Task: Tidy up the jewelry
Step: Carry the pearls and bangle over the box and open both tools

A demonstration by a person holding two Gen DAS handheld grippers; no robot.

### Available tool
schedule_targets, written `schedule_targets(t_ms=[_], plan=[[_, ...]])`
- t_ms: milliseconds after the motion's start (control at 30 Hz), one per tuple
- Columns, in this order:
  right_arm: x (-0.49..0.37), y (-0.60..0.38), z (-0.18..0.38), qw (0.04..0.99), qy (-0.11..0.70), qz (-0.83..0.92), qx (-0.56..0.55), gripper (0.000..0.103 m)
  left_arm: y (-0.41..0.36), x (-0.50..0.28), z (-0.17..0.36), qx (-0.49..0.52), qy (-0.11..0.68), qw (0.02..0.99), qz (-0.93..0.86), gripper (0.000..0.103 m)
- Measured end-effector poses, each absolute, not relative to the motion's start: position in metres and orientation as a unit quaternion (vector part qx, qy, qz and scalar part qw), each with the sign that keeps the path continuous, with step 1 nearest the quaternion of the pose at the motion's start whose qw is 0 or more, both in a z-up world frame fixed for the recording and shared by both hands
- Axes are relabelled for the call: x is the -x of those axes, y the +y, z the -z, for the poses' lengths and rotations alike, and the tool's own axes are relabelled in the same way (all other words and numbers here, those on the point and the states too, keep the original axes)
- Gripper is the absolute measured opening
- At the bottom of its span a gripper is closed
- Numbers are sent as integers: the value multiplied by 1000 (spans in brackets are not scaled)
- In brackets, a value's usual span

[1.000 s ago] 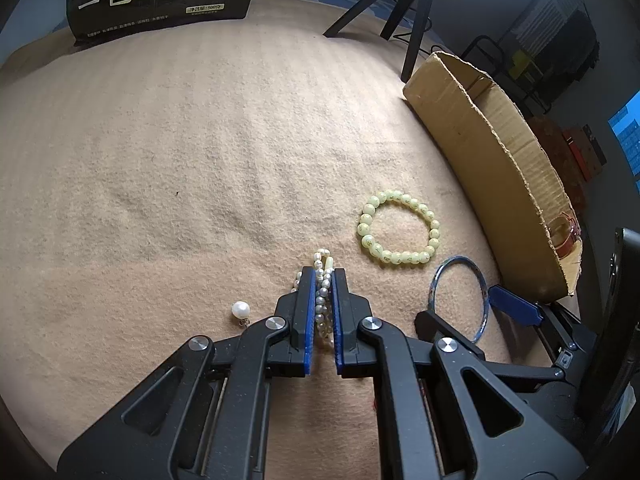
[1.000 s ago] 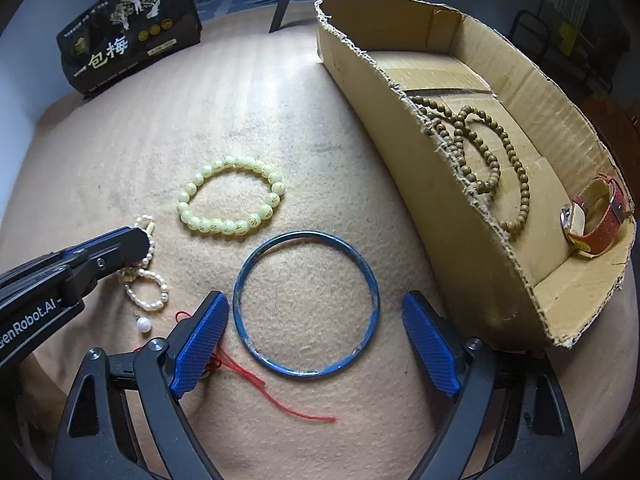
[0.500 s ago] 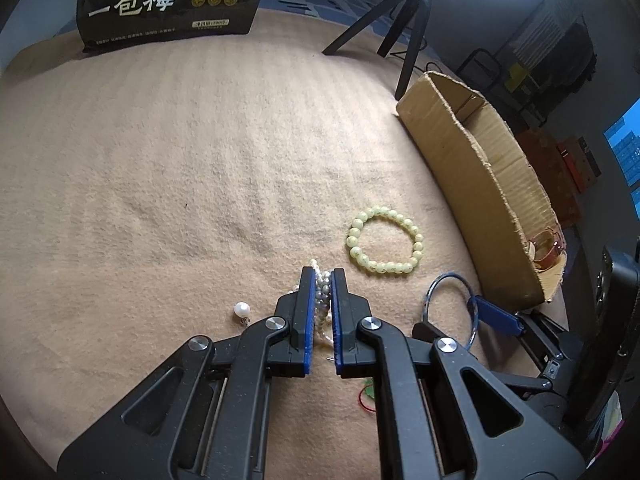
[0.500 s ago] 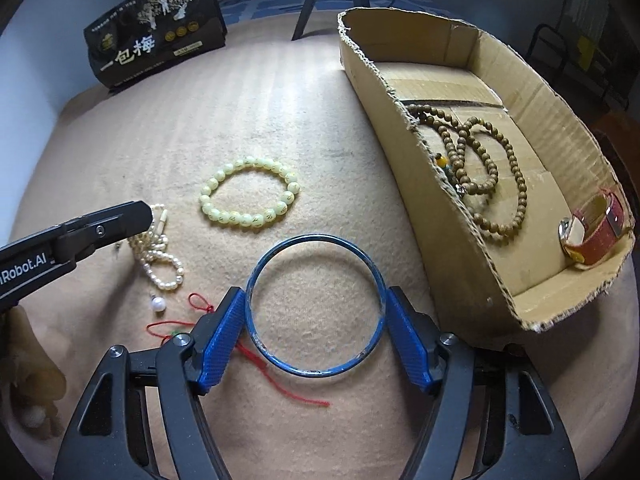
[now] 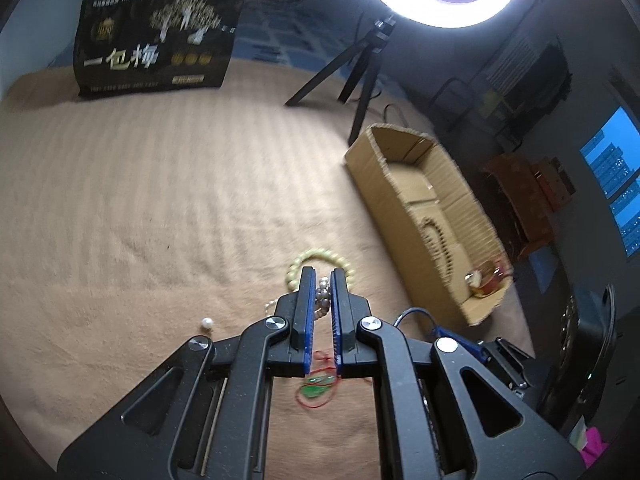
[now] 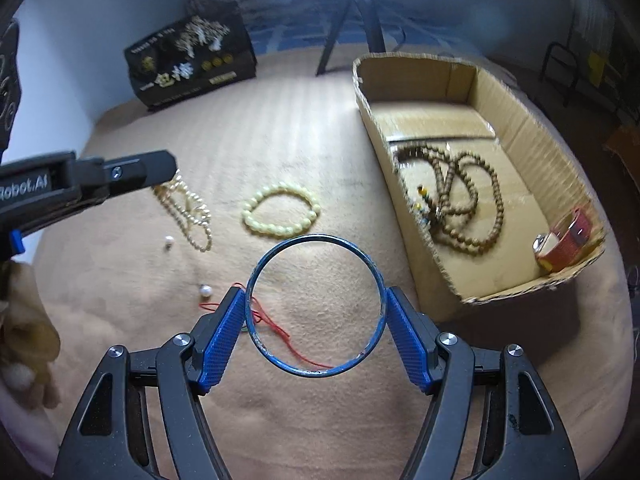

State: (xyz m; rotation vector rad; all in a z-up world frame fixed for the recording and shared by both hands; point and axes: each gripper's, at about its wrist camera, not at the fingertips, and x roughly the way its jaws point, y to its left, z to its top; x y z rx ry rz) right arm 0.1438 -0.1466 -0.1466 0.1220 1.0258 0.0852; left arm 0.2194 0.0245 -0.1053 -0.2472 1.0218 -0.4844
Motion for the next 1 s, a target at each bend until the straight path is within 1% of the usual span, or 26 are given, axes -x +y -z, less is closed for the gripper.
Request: schedule_targets(t_ms=[233,400,567,1000], plan=[[-141,-163,119,885,460,-49,-54,70,19,-211,79,126,462,845,240,5],[-141,-182,110,894,444,-41,-47,70,7,-206,65,127,451,847,251,5],[-144,-208,106,893,443,-36,-68,70,-14,-204,54,127,442,847,267,5],[-164,-275,95,900,427,6,-88,70,-75,-203,43,126,436,836,308,5]])
